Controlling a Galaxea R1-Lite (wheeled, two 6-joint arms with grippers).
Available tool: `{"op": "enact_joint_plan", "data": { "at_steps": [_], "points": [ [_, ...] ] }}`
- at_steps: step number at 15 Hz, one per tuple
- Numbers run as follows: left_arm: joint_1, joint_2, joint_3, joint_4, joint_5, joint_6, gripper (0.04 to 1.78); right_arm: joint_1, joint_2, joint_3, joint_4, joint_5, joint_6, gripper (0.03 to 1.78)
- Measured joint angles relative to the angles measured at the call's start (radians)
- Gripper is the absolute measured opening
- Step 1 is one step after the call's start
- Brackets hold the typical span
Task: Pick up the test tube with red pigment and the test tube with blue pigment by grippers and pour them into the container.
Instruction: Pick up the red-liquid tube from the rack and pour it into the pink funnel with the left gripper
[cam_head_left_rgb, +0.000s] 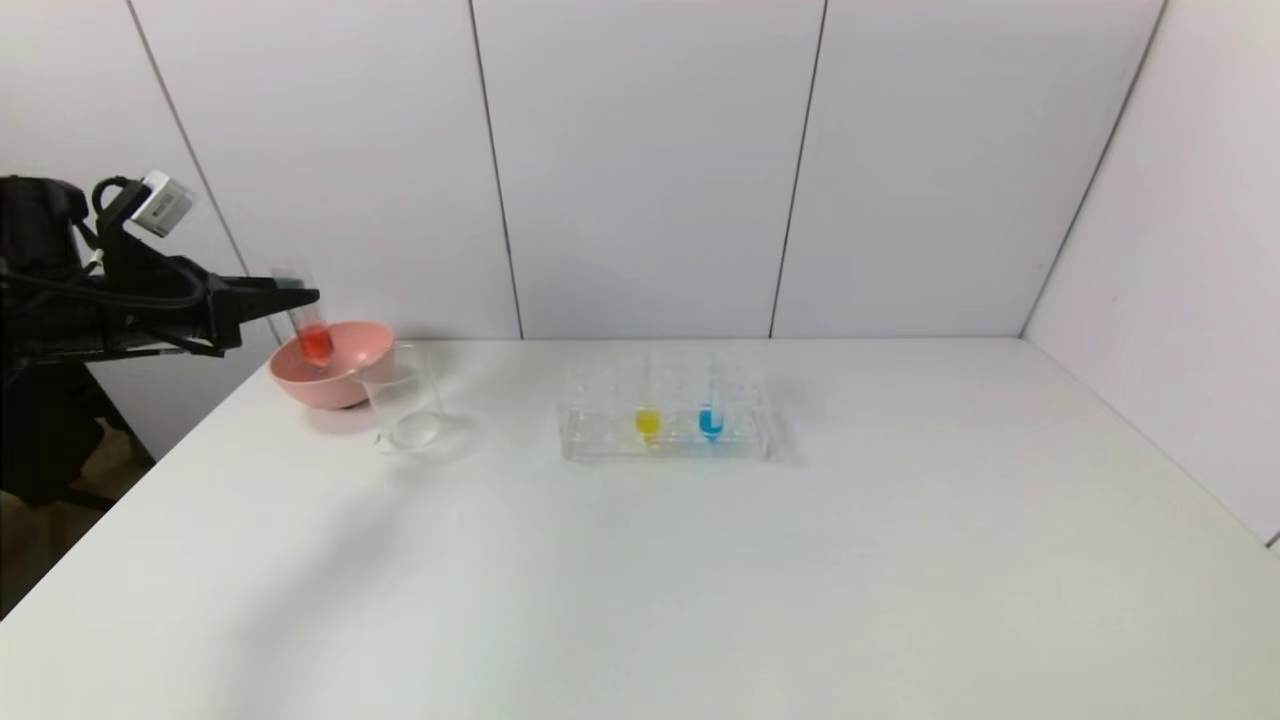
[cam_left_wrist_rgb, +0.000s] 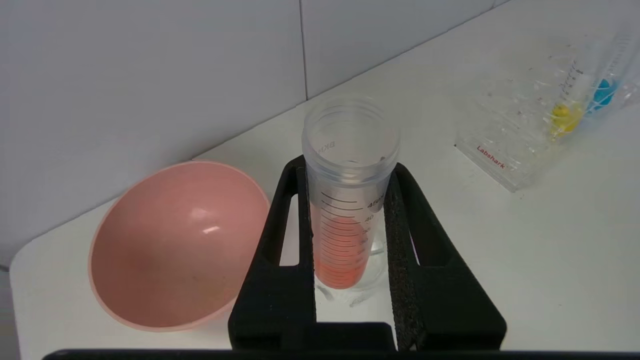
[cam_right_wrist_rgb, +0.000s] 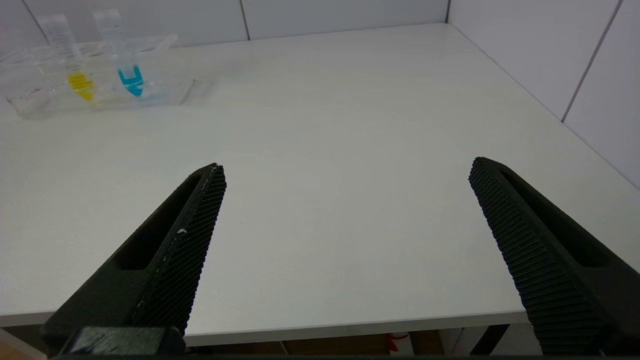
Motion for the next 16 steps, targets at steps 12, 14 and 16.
{"op": "enact_joint_plan", "data": {
  "at_steps": [12,14,16],
  "points": [
    [-0.103,0.191,-0.667,1.095,0.476,0.636,0.43,0.000,0.000,0.000,0.000,0.000,0.000,1.77],
    [-0.123,0.198,-0.674,1.096,0.509,0.665,0.43,0.000,0.000,0.000,0.000,0.000,0.000,1.77],
    [-0.147,0.201,-0.676,1.084,0.561,0.683,0.43,0.000,0.000,0.000,0.000,0.000,0.000,1.77]
  ]
}}
